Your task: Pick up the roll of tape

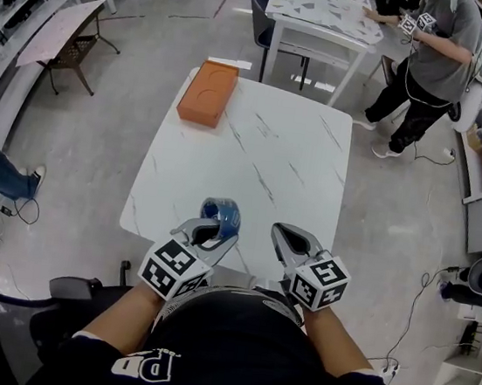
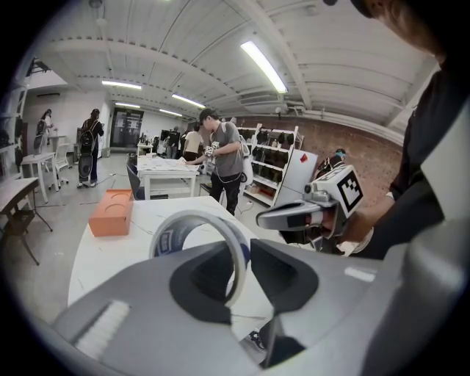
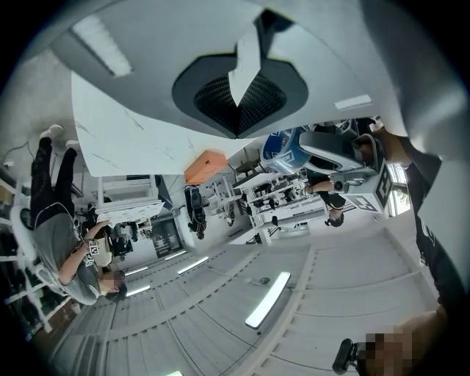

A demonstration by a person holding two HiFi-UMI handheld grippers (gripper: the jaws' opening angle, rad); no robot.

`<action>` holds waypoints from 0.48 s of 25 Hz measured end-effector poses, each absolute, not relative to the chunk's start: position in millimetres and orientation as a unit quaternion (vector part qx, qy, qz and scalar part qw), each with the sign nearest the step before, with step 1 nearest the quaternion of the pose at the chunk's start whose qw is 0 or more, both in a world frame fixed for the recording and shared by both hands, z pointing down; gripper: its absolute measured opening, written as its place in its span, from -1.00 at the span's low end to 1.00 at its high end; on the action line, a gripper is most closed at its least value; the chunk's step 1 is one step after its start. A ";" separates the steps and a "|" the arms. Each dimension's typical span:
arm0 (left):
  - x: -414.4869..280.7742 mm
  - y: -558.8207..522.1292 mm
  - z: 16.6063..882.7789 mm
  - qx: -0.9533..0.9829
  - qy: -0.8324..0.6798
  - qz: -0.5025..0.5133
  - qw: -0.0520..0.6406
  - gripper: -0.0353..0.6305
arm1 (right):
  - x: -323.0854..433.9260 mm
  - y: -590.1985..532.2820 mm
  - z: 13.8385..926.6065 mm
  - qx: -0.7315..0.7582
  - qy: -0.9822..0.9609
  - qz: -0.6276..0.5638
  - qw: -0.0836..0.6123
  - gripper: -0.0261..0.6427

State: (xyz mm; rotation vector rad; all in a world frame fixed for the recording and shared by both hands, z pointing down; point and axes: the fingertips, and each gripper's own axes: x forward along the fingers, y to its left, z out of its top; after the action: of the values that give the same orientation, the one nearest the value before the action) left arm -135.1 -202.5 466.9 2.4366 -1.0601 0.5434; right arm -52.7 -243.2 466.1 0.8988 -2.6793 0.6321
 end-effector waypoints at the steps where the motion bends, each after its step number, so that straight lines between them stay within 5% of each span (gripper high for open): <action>1: -135.2 -202.3 466.6 0.878 -0.382 0.196 0.213 -0.49 | -52.8 -243.5 465.8 0.308 -0.918 0.217 0.122 -0.93; 12: -138.1 -202.6 462.5 0.880 -0.382 0.195 0.205 -0.49 | -51.3 -242.1 468.1 0.314 -0.916 0.215 0.124 -0.93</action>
State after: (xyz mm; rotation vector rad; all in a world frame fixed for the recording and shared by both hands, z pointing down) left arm -138.1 -202.6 462.5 2.4525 -1.0648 0.5440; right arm -51.3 -242.1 468.1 0.9162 -2.6726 0.6264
